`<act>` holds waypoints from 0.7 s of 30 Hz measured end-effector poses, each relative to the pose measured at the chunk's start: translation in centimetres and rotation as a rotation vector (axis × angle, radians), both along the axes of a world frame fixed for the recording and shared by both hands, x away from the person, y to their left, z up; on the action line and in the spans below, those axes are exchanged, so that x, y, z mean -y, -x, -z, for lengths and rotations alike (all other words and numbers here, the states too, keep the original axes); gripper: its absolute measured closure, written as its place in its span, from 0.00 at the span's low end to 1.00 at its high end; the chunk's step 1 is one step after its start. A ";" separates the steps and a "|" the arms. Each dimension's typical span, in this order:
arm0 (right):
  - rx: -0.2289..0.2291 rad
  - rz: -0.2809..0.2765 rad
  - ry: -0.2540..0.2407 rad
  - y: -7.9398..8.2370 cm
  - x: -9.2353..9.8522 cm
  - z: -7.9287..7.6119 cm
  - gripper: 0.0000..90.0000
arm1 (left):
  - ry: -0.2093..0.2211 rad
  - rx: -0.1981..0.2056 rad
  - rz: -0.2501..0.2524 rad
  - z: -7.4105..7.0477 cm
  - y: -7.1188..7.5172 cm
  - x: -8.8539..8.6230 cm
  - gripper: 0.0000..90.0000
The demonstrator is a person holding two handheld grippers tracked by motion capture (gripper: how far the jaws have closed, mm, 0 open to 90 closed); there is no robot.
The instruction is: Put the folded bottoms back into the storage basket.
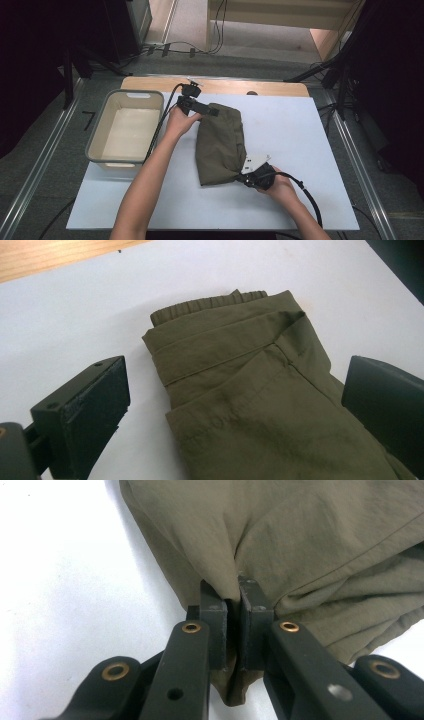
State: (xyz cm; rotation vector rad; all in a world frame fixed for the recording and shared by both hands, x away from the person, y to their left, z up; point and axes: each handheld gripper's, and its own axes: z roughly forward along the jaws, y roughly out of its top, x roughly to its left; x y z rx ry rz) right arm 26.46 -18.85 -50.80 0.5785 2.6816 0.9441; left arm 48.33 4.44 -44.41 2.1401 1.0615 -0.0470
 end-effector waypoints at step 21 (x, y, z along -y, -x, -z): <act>-0.001 0.002 -0.001 0.0 0.0 0.0 0.91 | -0.031 -0.046 -0.046 2.7 -1.2 0.3 0.08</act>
